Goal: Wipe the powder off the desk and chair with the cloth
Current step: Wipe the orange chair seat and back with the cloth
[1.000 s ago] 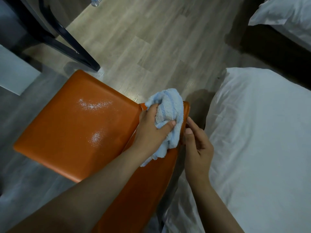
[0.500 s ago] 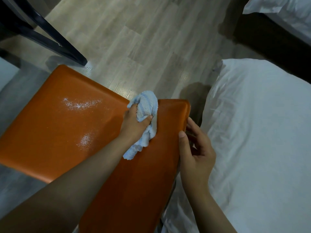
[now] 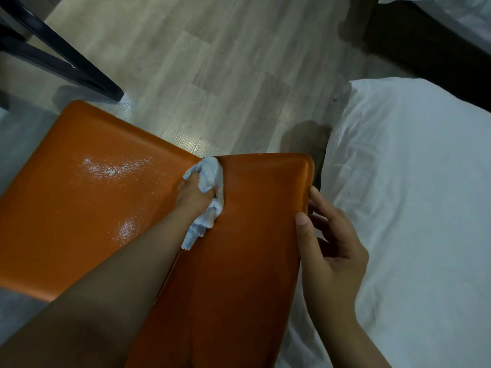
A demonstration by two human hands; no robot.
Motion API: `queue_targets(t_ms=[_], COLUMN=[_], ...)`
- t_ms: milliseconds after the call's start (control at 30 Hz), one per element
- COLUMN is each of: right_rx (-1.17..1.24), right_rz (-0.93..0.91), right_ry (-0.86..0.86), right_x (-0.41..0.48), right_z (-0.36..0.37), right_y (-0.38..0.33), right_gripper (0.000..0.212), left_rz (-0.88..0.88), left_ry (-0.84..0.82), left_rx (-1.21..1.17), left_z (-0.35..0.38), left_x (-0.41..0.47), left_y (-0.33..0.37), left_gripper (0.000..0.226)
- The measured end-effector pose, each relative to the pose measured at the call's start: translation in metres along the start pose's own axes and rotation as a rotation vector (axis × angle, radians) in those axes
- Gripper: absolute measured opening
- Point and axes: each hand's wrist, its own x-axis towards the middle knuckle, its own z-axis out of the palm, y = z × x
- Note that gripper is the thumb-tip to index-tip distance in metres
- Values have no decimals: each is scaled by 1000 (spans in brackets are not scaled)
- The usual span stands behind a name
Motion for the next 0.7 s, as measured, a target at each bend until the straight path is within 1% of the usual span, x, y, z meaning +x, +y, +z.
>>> queue_targets(t_ms=[133,167,233,300,367,433,533,700], right_rx=[-15,-21,-8,3,13,20,63,165], right_rz=[-4,1,16,25,24,36,104,241], right_ry=[6,9,6,6,1,-16,-57,-105], right_x=[0,0,-1,0,0,1,2,-4], right_z=[0,0,0,0,1,1,-1,-16], right_y=[-1,-1,-2,-4,-6,-10,-17,-30], right_gripper=[34,35,35,35,35,35,34,37], left_rz=[-49,-31,26,85,128,176,242,250], left_ry=[-23,-13,-17,7,17,37,22,-11], left_rx=[149,143,26,-35,-63,-141,-242,-367], left_z=[-1,-5,-16,-29,-37,-46,-60,-87], left_x=[9,9,2,-14,-35,-65,-115,-184], left_y=[-9,-11,-16,-15,-10,1,12,27], left_gripper=[34,39,56,61,58,54,51,50])
